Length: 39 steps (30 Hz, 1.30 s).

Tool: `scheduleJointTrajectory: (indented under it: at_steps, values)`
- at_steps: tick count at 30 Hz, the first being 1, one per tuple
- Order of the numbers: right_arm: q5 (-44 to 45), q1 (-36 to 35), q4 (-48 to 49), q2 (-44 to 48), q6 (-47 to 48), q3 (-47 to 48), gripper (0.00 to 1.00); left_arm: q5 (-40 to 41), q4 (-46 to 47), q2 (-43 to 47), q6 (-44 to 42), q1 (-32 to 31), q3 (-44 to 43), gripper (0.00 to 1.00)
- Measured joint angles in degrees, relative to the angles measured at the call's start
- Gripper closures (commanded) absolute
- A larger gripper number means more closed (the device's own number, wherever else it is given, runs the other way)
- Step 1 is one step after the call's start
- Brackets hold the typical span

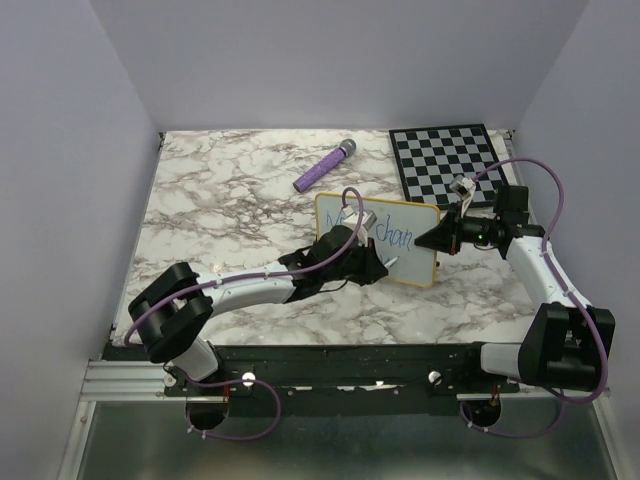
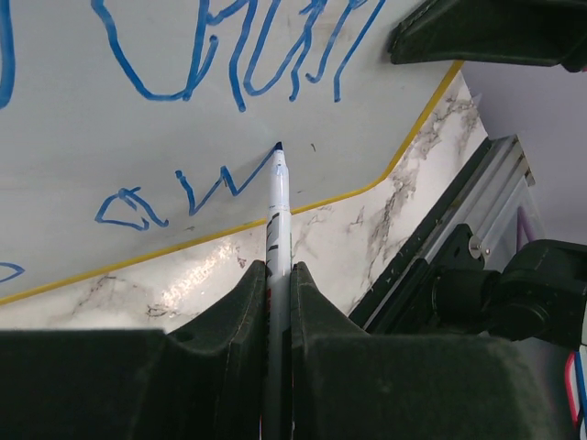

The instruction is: Write a sentence on the whiteboard

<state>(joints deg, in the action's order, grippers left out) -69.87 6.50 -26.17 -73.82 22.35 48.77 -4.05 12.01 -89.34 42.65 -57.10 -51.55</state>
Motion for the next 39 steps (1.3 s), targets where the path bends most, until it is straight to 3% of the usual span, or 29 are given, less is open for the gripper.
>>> scheduleJointTrajectory:
  at_steps: [6,16,39]
  values:
    - [-0.02,0.00,-0.09,0.00,-0.02,0.00,0.99,-0.02,-0.15,0.79,-0.20,0.04,-0.07,1.00]
    - [-0.02,0.00,-0.44,0.00,-0.04,0.00,0.99,0.33,-1.25,12.13,-0.44,0.11,6.10,1.00]
    - [-0.02,0.00,-0.42,0.07,-0.52,0.00,0.99,1.03,13.38,11.87,2.21,-1.25,16.96,1.00]
